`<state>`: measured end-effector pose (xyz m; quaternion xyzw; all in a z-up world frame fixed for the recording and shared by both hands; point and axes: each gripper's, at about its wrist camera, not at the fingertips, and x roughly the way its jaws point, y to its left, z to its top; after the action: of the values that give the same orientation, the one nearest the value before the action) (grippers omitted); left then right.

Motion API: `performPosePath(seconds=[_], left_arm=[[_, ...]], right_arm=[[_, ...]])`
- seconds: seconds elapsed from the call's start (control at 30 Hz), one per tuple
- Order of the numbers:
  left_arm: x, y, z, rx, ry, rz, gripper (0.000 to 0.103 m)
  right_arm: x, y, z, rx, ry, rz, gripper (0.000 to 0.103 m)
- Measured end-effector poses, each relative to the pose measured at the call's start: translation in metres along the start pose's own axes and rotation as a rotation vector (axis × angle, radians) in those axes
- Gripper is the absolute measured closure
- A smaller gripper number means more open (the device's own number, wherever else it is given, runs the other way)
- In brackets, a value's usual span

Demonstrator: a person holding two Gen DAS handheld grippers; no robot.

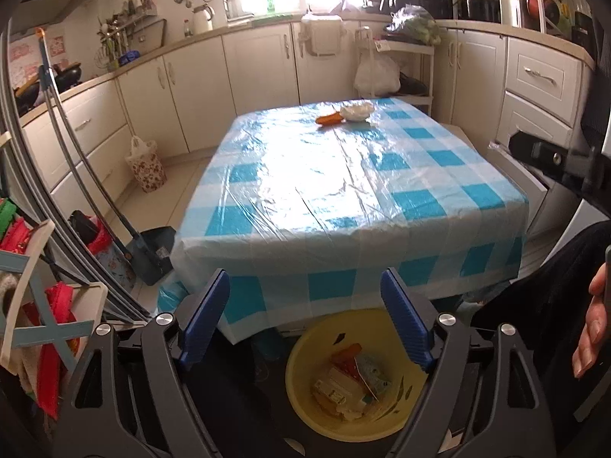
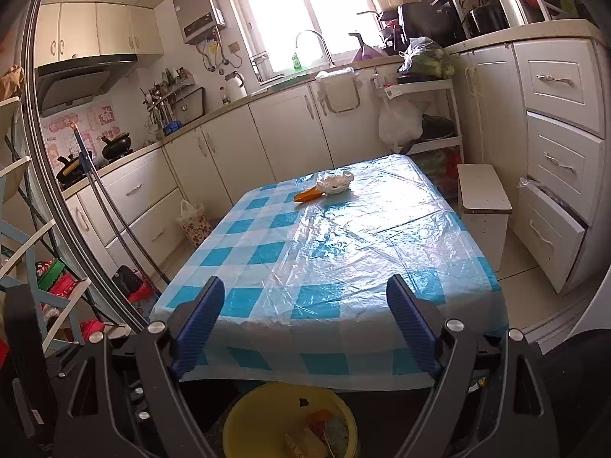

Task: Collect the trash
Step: 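Move both open tools back over the table toward the last peel and tissue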

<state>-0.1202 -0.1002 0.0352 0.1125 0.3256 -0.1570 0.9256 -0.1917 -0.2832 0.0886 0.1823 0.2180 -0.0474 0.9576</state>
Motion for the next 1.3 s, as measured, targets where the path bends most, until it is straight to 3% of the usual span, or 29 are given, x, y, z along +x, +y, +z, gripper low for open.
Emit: performPosePath(seconds=[0.27,0.4,0.63,1.3], left_arm=[[-0.06,0.042,0.028,-0.179,-0.208,0.082,0.011],[-0.081,0.061,0.032,-0.255,-0.274,0.102,0.008],[-0.087,0.072,0.031,-0.29,-0.28,0.106,0.007],[-0.082,0.065,0.029,-0.272,-0.267,0.13,0.007]], right_arm=[[-0.006,0.003,0.002,-0.019,-0.042,-0.018,0.016],[-0.009,0.005,0.003,-0.038,-0.065,-0.028,0.015],[-0.008,0.01,0.001,-0.074,-0.075,-0.039,0.014],[-0.008,0.018,-0.002,-0.111,-0.075,-0.034,0.014]])
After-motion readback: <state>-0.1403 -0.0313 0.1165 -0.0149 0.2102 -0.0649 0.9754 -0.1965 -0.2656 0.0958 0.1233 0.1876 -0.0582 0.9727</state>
